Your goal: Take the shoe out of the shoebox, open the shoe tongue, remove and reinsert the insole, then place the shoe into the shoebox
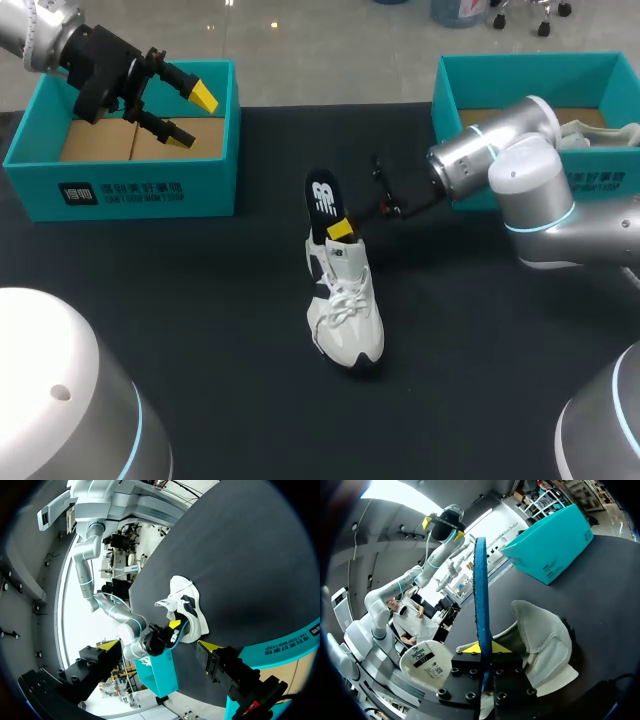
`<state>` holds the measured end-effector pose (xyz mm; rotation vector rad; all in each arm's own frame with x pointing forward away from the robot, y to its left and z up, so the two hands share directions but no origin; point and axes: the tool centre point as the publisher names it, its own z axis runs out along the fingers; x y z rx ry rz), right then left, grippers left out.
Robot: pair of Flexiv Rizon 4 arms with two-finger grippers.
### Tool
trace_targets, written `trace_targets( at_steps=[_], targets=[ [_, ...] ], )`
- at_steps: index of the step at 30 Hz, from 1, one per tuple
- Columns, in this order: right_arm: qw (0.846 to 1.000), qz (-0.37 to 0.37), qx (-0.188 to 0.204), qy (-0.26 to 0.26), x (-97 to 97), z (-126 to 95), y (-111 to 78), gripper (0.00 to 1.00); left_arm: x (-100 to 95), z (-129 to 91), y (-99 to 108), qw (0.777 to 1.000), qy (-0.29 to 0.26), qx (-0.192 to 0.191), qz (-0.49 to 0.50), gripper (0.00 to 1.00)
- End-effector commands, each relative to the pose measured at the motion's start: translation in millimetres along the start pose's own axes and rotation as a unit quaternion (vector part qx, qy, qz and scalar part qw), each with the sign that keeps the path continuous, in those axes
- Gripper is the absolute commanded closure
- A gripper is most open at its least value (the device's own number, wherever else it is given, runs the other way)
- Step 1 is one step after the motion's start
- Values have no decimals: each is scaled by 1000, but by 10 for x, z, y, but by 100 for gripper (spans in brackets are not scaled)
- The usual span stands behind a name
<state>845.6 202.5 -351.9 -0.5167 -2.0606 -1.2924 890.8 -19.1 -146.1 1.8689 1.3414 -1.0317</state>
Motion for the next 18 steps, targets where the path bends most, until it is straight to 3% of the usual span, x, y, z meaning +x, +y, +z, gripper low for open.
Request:
trace_targets(
  at_steps=[1, 5, 6, 7, 9, 11, 18],
  targets=[
    [1000, 5, -1, 1, 12, 57, -87, 100, -1, -3, 0, 1000, 2, 0, 0, 0],
    [1000, 9, -2, -2, 28, 68, -119, 100, -1, -3, 0, 1000, 2, 0, 0, 0],
    [1000, 8, -4, -7, 34, 61, -112, 93, -1, -3, 0, 1000, 2, 0, 0, 0],
    [1000, 4, -8, -10, 25, 45, -97, 75, -1, -3, 0, 1000, 2, 0, 0, 0],
    [1000, -5, -8, -16, 34, 26, -35, 62, -1, -3, 0, 1000, 2, 0, 0, 0],
    [1000, -16, -8, -21, 36, 6, 45, 56, -1, -3, 0, 1000, 2, 0, 0, 0],
    [999, -37, -9, -25, -38, -10, 247, 58, -1, -3, 0, 1000, 2, 0, 0, 0]
  ],
)
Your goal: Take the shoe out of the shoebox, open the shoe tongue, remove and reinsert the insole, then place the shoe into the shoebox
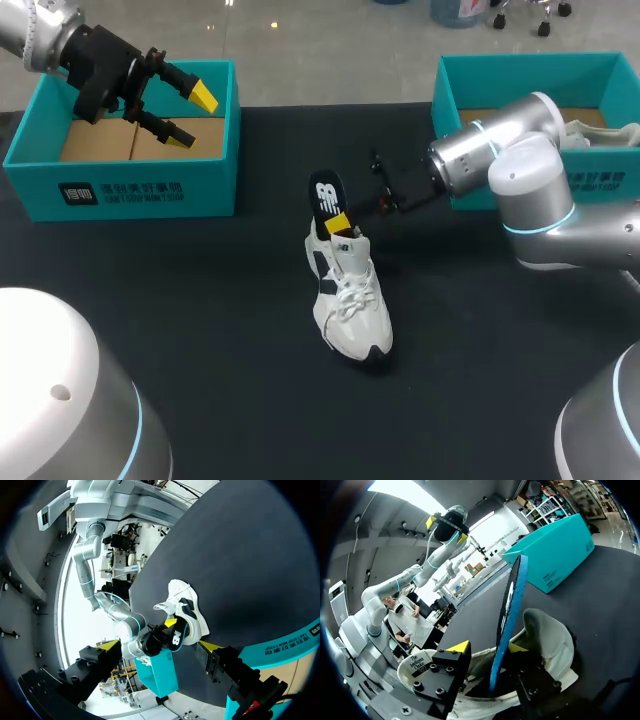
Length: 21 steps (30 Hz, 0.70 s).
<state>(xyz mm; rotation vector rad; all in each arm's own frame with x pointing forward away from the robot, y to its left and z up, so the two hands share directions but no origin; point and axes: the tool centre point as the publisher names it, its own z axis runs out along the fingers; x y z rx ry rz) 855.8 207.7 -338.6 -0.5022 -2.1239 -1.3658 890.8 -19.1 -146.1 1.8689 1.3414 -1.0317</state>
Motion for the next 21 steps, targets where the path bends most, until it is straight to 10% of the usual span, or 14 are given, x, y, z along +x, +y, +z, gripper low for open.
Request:
trace_targets(
  at_steps=[1, 6, 9, 21],
  targets=[
    [1000, -5, 8, 3, -71, 31, 95, 58, -1, -3, 0, 1000, 2, 0, 0, 0],
    [1000, -13, 8, 4, -84, 50, 173, 64, -1, -3, 0, 1000, 2, 0, 0, 0],
    [1000, -13, 12, 5, -80, 58, 169, 100, -1, -3, 0, 1000, 2, 0, 0, 0],
    [1000, 20, 19, 5, 31, 37, -90, 100, -1, -3, 0, 1000, 2, 0, 0, 0]
  ],
)
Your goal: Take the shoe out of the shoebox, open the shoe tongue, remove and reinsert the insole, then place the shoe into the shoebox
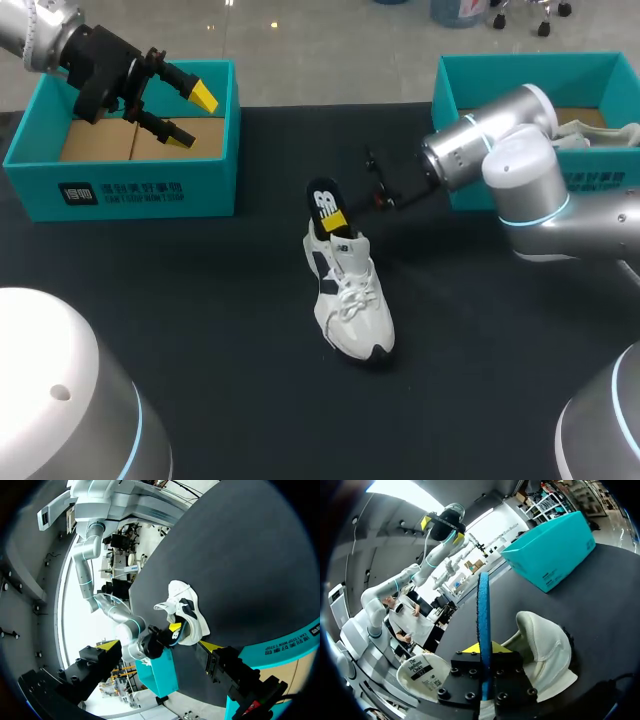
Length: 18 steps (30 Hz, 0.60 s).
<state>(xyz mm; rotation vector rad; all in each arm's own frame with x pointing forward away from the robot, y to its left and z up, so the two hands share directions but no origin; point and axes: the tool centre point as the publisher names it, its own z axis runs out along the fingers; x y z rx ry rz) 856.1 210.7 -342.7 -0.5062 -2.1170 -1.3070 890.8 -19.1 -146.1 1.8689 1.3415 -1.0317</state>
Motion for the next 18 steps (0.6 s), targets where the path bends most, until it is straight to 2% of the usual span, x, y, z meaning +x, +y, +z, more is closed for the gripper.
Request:
trace_targets(
  at_steps=[1, 8, 9, 12, 18],
  targets=[
    [1000, 7, 1, -1, 70, 10, -101, 100, -1, -3, 0, 1000, 2, 0, 0, 0],
    [1000, 18, 2, 2, 124, 21, -192, 100, -1, -3, 0, 1000, 2, 0, 0, 0],
    [1000, 16, 0, 0, 130, 7, -173, 86, -1, -3, 0, 1000, 2, 0, 0, 0],
    [1000, 4, 0, -9, 144, -46, -90, 70, -1, -3, 0, 1000, 2, 0, 0, 0],
    [1000, -12, 3, -17, 152, -124, 42, 63, -1, -3, 0, 1000, 2, 0, 0, 0]
  ],
)
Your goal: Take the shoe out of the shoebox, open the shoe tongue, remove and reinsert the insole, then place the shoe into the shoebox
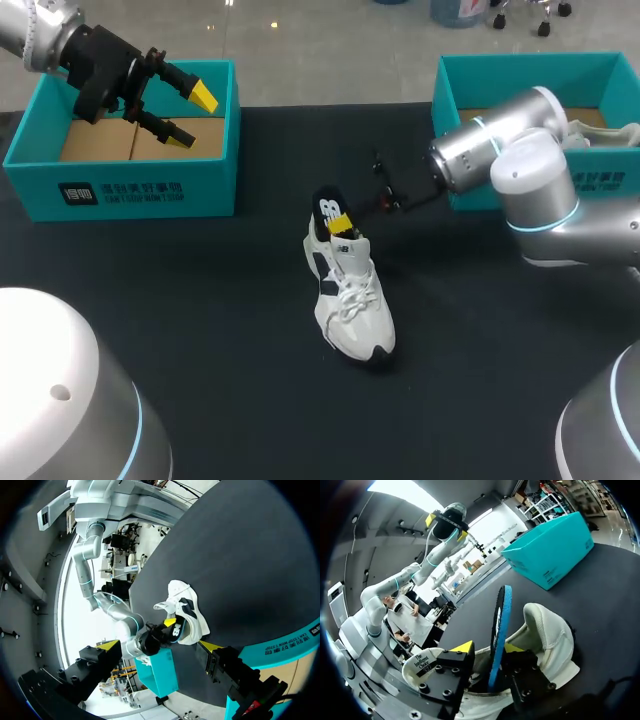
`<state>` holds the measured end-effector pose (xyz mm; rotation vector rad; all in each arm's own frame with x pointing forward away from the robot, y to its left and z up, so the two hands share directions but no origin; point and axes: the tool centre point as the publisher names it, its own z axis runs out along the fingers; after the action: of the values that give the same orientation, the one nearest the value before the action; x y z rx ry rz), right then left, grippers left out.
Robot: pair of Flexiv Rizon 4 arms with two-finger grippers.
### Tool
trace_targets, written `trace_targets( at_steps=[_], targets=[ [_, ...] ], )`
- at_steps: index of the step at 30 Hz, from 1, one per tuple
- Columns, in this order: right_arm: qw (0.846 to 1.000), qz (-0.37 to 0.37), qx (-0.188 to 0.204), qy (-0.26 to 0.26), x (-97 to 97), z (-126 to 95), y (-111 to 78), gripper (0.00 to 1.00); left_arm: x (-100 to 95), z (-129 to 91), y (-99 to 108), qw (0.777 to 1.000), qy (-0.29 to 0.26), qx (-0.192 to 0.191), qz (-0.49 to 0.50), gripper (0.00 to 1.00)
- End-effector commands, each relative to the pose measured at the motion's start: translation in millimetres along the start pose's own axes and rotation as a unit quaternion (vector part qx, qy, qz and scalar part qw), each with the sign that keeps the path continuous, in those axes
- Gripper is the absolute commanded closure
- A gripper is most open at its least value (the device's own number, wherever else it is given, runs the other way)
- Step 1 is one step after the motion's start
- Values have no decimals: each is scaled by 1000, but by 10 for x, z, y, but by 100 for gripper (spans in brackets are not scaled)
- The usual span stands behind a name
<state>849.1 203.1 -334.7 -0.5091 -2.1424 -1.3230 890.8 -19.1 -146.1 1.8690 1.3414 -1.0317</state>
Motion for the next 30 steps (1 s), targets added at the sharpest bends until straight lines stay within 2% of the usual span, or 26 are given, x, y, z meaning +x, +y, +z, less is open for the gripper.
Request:
trace_targets(
  at_steps=[1, 7, 10, 12, 15, 30],
  targets=[
    [1000, -5, 6, -6, 48, -55, 80, 63, -1, -3, 0, 1000, 2, 0, 0, 0],
    [1000, -14, 6, -9, 42, -72, 155, 66, -1, -3, 0, 1000, 2, 0, 0, 0],
    [1000, -15, 6, -10, 25, -41, 180, 72, -1, -3, 0, 1000, 2, 0, 0, 0],
    [1000, -12, 6, -12, -16, -29, 165, 79, -1, -3, 0, 1000, 2, 0, 0, 0],
    [1000, -3, 6, -17, -44, -9, 132, 99, -1, -3, 0, 1000, 2, 0, 0, 0],
    [999, 35, 19, -10, 64, 54, -152, 100, -1, -3, 0, 1000, 2, 0, 0, 0]
  ],
)
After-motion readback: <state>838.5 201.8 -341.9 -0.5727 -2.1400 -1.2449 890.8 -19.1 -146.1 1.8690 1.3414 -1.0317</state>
